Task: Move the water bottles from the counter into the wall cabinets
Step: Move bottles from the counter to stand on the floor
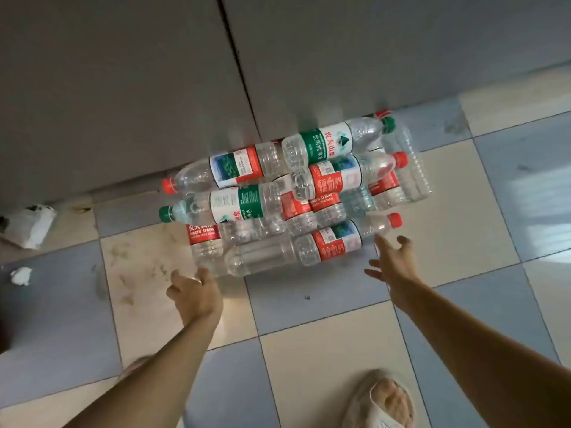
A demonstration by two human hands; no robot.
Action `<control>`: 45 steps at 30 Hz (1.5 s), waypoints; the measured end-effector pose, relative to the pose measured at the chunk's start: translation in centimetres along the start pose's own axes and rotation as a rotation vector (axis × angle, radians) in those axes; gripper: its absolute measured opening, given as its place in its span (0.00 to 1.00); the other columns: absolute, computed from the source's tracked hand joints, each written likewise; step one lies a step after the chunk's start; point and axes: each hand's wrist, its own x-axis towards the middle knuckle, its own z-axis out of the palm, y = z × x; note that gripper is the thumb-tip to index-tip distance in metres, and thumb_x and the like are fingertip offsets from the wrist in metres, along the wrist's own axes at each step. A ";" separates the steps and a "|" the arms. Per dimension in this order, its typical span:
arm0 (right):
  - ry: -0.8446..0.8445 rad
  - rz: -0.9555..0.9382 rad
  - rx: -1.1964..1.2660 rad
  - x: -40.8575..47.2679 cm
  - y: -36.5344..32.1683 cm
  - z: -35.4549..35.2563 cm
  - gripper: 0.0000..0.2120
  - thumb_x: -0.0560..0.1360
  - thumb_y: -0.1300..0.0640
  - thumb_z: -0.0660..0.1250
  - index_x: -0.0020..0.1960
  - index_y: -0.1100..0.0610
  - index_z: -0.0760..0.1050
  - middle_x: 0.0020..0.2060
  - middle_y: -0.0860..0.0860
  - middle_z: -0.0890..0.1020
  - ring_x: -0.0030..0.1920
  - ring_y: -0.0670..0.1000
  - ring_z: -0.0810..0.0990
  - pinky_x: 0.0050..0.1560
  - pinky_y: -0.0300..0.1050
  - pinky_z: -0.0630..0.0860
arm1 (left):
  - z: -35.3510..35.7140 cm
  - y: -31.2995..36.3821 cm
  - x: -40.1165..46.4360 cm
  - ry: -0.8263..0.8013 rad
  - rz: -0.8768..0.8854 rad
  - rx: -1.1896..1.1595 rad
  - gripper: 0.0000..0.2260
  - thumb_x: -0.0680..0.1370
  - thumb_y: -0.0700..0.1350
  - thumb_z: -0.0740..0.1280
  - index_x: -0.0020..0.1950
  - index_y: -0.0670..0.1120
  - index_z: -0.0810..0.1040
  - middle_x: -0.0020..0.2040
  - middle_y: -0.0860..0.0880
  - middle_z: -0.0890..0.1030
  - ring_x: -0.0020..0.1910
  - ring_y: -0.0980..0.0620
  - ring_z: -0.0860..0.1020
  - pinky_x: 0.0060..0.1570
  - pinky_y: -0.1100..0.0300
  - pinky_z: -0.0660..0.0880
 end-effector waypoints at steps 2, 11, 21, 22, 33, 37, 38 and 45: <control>0.029 0.044 0.073 2.0 -0.4 0.5 0.24 0.83 0.47 0.62 0.74 0.58 0.62 0.53 0.59 0.76 0.55 0.61 0.81 0.54 0.56 0.82 | 0.7 -0.7 1.6 -0.006 -0.031 -0.129 0.25 0.85 0.52 0.57 0.78 0.42 0.60 0.73 0.35 0.68 0.66 0.32 0.73 0.65 0.39 0.72; 0.128 0.141 0.211 5.7 -2.5 0.3 0.07 0.79 0.55 0.67 0.47 0.58 0.76 0.50 0.59 0.83 0.43 0.55 0.84 0.52 0.52 0.83 | 1.5 -0.4 2.0 -0.155 -0.272 -0.750 0.07 0.84 0.40 0.62 0.59 0.41 0.76 0.48 0.43 0.80 0.41 0.45 0.82 0.48 0.51 0.80; 0.194 -0.023 0.189 0.2 -2.9 -3.2 0.09 0.72 0.55 0.73 0.46 0.59 0.77 0.48 0.61 0.84 0.44 0.55 0.86 0.43 0.45 0.84 | -4.2 0.1 -0.9 -0.368 -0.150 -0.716 0.08 0.81 0.43 0.69 0.57 0.39 0.79 0.52 0.43 0.83 0.48 0.47 0.81 0.49 0.55 0.82; 0.156 -0.083 0.160 -1.2 -3.4 -3.6 0.08 0.74 0.57 0.74 0.46 0.59 0.77 0.47 0.61 0.84 0.43 0.55 0.86 0.40 0.42 0.83 | -4.8 0.5 -1.6 -0.366 -0.081 -0.636 0.09 0.81 0.43 0.69 0.58 0.39 0.79 0.54 0.42 0.82 0.49 0.46 0.81 0.51 0.53 0.82; -0.031 -0.716 -0.462 -9.7 -4.9 -2.8 0.15 0.71 0.59 0.78 0.57 0.52 0.82 0.47 0.47 0.87 0.39 0.41 0.85 0.39 0.25 0.75 | -3.8 8.3 -9.9 -0.402 0.924 0.116 0.15 0.74 0.40 0.76 0.55 0.50 0.75 0.55 0.55 0.77 0.53 0.53 0.76 0.50 0.57 0.76; -0.033 -0.723 -0.417 -9.9 -4.1 -2.6 0.18 0.73 0.59 0.77 0.61 0.53 0.79 0.54 0.48 0.85 0.44 0.48 0.86 0.47 0.35 0.82 | -2.7 8.0 -10.1 -0.432 0.992 0.135 0.15 0.75 0.42 0.76 0.57 0.50 0.75 0.56 0.57 0.77 0.54 0.53 0.75 0.51 0.52 0.78; -0.035 -0.725 -0.404 -9.9 -3.9 -2.6 0.18 0.73 0.59 0.76 0.62 0.53 0.78 0.55 0.48 0.85 0.46 0.49 0.85 0.49 0.40 0.83 | -2.5 7.9 -10.3 -0.439 1.016 0.153 0.15 0.75 0.43 0.76 0.58 0.50 0.76 0.56 0.56 0.77 0.54 0.52 0.75 0.52 0.51 0.78; -0.098 -0.704 -0.441 -9.2 -1.9 -2.4 0.35 0.72 0.54 0.78 0.74 0.51 0.66 0.69 0.50 0.76 0.64 0.53 0.77 0.61 0.52 0.80 | -0.6 6.6 -11.6 -0.396 1.057 0.140 0.20 0.75 0.46 0.76 0.64 0.51 0.74 0.59 0.57 0.75 0.59 0.53 0.75 0.55 0.52 0.78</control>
